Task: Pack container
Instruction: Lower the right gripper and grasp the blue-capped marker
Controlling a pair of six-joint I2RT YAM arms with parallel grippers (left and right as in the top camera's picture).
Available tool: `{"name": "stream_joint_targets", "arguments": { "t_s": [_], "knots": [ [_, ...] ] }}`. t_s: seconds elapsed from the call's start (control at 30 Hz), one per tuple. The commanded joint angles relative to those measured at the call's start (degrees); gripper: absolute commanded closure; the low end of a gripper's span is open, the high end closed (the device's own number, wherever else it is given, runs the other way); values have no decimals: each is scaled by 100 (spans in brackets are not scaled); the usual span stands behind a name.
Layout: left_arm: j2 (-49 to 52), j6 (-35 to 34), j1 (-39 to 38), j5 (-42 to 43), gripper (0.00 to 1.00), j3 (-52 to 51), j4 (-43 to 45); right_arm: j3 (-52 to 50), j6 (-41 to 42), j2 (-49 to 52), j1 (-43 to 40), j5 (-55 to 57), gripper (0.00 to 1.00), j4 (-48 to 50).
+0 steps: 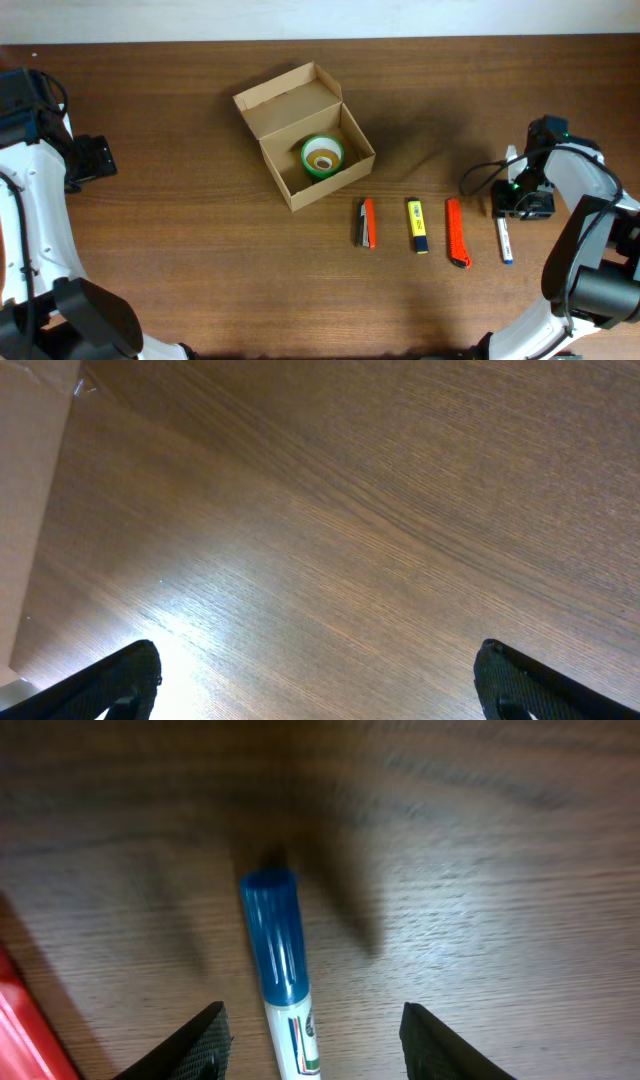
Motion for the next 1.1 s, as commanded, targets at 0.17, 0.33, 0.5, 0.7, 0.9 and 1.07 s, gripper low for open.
{"name": "stream_joint_targets", "arguments": {
  "t_s": [0.17, 0.33, 0.5, 0.7, 0.9, 1.07],
  "knots": [
    [-87, 87, -13, 24, 0, -37, 13, -702, 72, 42, -4, 46, 45, 251],
    [-87, 87, -13, 26, 0, -37, 13, -874, 225, 44, -4, 50, 57, 474],
    [-87, 87, -13, 26, 0, -37, 13, -874, 323, 42, -4, 48, 86, 514],
    [-87, 87, -13, 26, 0, -37, 13, -868, 417, 42, -4, -76, 95, 514],
    [-87, 87, -13, 26, 0, -37, 13, -588, 428, 26, -4, -533, 96, 337],
    [-87, 87, -13, 26, 0, -37, 13, 87, 682, -94, -4, -763, 96, -138]
  ]
}}
